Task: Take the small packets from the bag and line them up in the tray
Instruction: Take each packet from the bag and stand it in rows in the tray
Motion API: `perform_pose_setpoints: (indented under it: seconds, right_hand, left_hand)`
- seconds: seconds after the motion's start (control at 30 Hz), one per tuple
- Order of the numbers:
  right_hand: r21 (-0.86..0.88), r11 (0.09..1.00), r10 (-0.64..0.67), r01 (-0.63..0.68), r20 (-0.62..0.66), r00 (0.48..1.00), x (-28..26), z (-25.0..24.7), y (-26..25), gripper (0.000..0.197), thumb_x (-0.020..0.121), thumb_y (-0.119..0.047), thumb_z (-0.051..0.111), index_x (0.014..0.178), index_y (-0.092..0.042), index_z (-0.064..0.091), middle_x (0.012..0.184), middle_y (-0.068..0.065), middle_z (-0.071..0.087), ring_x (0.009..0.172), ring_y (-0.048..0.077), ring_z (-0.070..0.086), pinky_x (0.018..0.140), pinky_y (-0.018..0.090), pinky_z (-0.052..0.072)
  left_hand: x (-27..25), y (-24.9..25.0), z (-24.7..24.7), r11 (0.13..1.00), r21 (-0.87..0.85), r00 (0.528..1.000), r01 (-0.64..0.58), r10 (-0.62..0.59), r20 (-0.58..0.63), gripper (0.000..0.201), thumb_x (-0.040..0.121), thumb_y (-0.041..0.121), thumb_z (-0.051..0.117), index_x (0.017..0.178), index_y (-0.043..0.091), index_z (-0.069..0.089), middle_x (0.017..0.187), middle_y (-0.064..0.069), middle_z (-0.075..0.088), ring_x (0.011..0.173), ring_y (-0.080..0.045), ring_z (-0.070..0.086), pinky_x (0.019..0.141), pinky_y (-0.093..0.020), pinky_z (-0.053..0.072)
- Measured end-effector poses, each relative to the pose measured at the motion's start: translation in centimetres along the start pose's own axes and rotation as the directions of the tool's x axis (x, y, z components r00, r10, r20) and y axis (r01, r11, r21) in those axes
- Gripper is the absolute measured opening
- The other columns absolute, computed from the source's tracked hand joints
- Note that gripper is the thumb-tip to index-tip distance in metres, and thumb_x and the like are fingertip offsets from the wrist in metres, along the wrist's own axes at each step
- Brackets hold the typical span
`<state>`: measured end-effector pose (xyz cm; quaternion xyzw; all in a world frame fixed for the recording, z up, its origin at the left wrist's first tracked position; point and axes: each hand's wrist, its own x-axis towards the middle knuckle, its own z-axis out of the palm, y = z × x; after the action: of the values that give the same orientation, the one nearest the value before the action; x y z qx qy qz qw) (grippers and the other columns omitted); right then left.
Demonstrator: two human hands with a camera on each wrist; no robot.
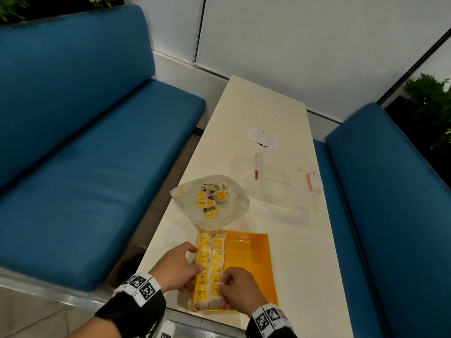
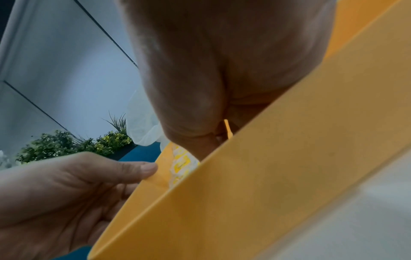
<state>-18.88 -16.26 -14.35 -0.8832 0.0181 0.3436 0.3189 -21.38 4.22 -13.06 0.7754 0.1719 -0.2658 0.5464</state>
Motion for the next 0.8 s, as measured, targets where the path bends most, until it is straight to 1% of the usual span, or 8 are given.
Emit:
perform_pose_setpoints:
  seconds: [0.13,0.27,0.43,0.53,0.6,0.67,0.7,0.8]
  right_hand:
    - [-0.011,1.000,0.018,-0.019,-0.056,0.998,0.2,0.4,-0.4,0.016,0.078,-0.012,0.070,0.073,-0.020,0.056,0.075,0.007,0.066,0.063,0.026,0.070,0.055,0.038,0.060]
    - [-0.047,0.999,0.008,-0.013,-0.103,0.995,0.5,0.6,-0.6,0.014,0.072,-0.016,0.068,0.069,-0.022,0.055,0.075,0.003,0.066,0.072,0.028,0.072,0.066,0.044,0.061]
    - [-0.074,0.997,0.008,-0.016,-0.115,0.993,0.4,0.5,-0.9,0.014,0.073,-0.016,0.068,0.071,-0.022,0.055,0.080,0.003,0.069,0.074,0.025,0.071,0.071,0.043,0.061]
    - [-0.059,0.998,0.021,-0.027,-0.104,0.994,0.1,-0.1,-1.2,0.015,0.068,-0.021,0.070,0.074,-0.022,0.056,0.082,0.001,0.069,0.074,0.022,0.071,0.070,0.042,0.061]
    - [-0.023,0.999,0.034,-0.038,-0.136,0.990,-0.5,-1.3,-2.2,0.021,0.070,-0.028,0.075,0.079,-0.023,0.057,0.081,0.000,0.069,0.070,0.020,0.071,0.065,0.036,0.061]
    - [0.055,0.998,0.020,-0.007,-0.240,0.971,-0.9,-3.4,-3.8,0.025,0.077,-0.032,0.077,0.087,-0.022,0.056,0.077,0.001,0.069,0.060,0.019,0.071,0.057,0.033,0.057]
    - [0.101,0.994,0.001,0.032,-0.313,0.950,-1.0,-4.6,-4.8,0.026,0.080,-0.034,0.076,0.090,-0.021,0.056,0.075,0.002,0.068,0.057,0.017,0.070,0.056,0.033,0.057]
    - [0.167,0.968,-0.079,0.188,-0.508,0.858,-0.6,-8.0,-7.8,0.038,0.081,-0.048,0.073,0.100,-0.023,0.052,0.078,0.001,0.066,0.064,0.016,0.070,0.064,0.036,0.059]
  left_hand:
    - [0.1,0.1,-0.2,1.000,-0.007,1.000,0.012,-0.012,0.008,0.042,0.093,0.028,0.070,0.129,0.028,0.047,0.085,-0.009,0.075,0.069,-0.025,0.077,0.066,-0.039,0.065]
    - [-0.1,0.2,-0.2,1.000,-0.004,1.000,0.016,-0.016,0.013,0.042,0.093,0.028,0.070,0.128,0.028,0.047,0.087,-0.010,0.075,0.069,-0.025,0.077,0.067,-0.039,0.065]
    - [-0.4,0.5,-0.3,1.000,0.017,1.000,0.023,-0.023,0.016,0.043,0.093,0.029,0.069,0.129,0.028,0.046,0.088,-0.009,0.075,0.070,-0.023,0.077,0.069,-0.040,0.065]
    - [-0.8,0.9,-0.8,0.996,0.070,0.998,0.051,-0.054,0.038,0.044,0.093,0.039,0.070,0.128,0.026,0.047,0.090,-0.006,0.075,0.068,-0.018,0.077,0.064,-0.032,0.064]
    - [-1.4,2.0,-1.8,0.984,0.173,0.999,0.047,-0.048,-0.001,0.038,0.092,0.048,0.069,0.115,0.023,0.054,0.086,-0.001,0.073,0.062,-0.012,0.074,0.056,-0.024,0.056]
    - [-1.8,3.9,-3.0,0.960,0.276,0.992,-0.042,0.074,-0.107,0.028,0.093,0.052,0.065,0.097,0.024,0.063,0.080,0.004,0.070,0.058,-0.006,0.069,0.053,-0.018,0.048]
    - [-2.0,5.1,-3.6,0.941,0.321,0.973,-0.105,0.164,-0.163,0.024,0.094,0.051,0.064,0.092,0.027,0.065,0.080,0.007,0.068,0.062,-0.003,0.066,0.055,-0.018,0.046]
    - [-0.8,8.8,-4.5,0.880,0.354,0.885,-0.317,0.409,-0.222,0.013,0.099,0.035,0.060,0.095,0.029,0.071,0.092,0.013,0.070,0.082,-0.002,0.064,0.073,-0.022,0.054]
